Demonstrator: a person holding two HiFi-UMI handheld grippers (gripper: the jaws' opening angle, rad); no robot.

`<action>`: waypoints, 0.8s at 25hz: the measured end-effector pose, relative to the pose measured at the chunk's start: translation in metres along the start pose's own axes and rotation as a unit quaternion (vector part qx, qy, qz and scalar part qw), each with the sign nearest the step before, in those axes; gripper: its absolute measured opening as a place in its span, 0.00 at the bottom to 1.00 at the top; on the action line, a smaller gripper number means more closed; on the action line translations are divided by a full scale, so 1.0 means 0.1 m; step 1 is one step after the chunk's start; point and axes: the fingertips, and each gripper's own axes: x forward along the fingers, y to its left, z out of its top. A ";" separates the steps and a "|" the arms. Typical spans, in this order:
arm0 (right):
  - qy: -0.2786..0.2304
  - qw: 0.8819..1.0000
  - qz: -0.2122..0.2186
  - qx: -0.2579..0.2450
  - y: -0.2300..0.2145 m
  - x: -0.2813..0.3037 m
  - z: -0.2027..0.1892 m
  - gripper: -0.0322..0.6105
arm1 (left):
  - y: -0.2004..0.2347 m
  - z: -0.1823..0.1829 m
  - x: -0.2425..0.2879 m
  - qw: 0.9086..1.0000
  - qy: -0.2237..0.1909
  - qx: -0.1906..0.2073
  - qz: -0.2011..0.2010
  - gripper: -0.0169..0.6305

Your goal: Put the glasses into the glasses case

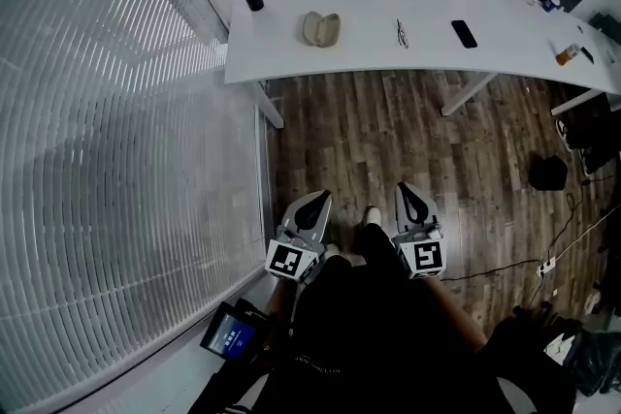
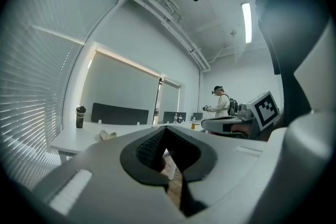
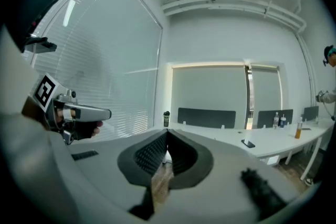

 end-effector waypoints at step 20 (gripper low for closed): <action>-0.026 0.999 0.013 0.036 -1.40 0.50 -0.16 0.06 | -0.08 0.04 1.38 0.998 0.000 0.027 0.061 0.04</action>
